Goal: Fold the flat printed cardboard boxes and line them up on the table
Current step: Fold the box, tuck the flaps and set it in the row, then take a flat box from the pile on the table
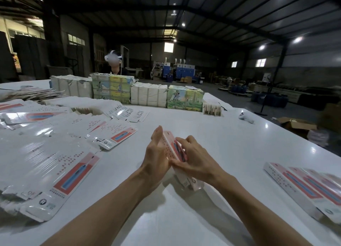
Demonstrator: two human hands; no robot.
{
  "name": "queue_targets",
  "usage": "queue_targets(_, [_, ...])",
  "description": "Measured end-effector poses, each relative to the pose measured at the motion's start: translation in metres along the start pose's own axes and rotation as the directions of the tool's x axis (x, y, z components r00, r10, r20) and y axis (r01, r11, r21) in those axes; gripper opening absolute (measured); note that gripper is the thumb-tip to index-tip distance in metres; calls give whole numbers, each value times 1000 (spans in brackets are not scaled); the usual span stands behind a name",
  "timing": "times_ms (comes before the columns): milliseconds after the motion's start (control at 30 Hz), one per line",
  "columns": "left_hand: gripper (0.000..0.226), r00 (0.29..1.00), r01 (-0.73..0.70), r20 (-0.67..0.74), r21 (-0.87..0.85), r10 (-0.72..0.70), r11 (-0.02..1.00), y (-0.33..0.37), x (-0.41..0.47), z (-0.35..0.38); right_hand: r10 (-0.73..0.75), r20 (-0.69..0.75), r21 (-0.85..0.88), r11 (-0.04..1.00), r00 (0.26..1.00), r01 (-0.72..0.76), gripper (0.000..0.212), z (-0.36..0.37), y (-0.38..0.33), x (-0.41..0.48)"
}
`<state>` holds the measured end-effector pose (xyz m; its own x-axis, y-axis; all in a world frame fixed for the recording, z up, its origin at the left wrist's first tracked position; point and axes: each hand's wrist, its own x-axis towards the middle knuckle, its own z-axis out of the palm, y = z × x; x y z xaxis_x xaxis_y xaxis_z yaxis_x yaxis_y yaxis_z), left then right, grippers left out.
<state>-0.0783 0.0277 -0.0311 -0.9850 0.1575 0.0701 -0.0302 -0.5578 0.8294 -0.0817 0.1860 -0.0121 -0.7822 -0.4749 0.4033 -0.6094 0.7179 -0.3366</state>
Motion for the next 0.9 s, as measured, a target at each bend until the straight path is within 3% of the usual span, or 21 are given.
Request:
queue_targets(100, [64, 995, 44, 90, -67, -38, 997, 2, 0, 1, 49, -75, -70, 996, 996, -54, 54, -7, -4, -11])
queue_targets(200, [52, 1000, 23, 3, -14, -23, 1000, -5, 7, 10, 65, -186, -195, 976, 980, -102, 38, -21, -2, -27])
queue_targets(300, [46, 994, -3, -105, 107, 14, 994, -13, 11, 9, 159, -210, -321, 921, 965, -222, 45, -37, 15, -55])
queue_targets(500, [33, 999, -18, -29, 339, 30, 941, -12, 8, -6, 496, -274, -475, 675, 824, -565, 46, -57, 67, -126])
queue_targets(667, [26, 996, -70, 79, 505, 35, 860, -13, -1, 1, 574, -260, -563, 563, 776, -605, 58, -80, 82, -159])
queue_targets(900, [20, 994, -58, 105, 522, 3, 851, -11, -1, 1, 637, -314, -490, 526, 704, -695, 50, -97, 89, -177])
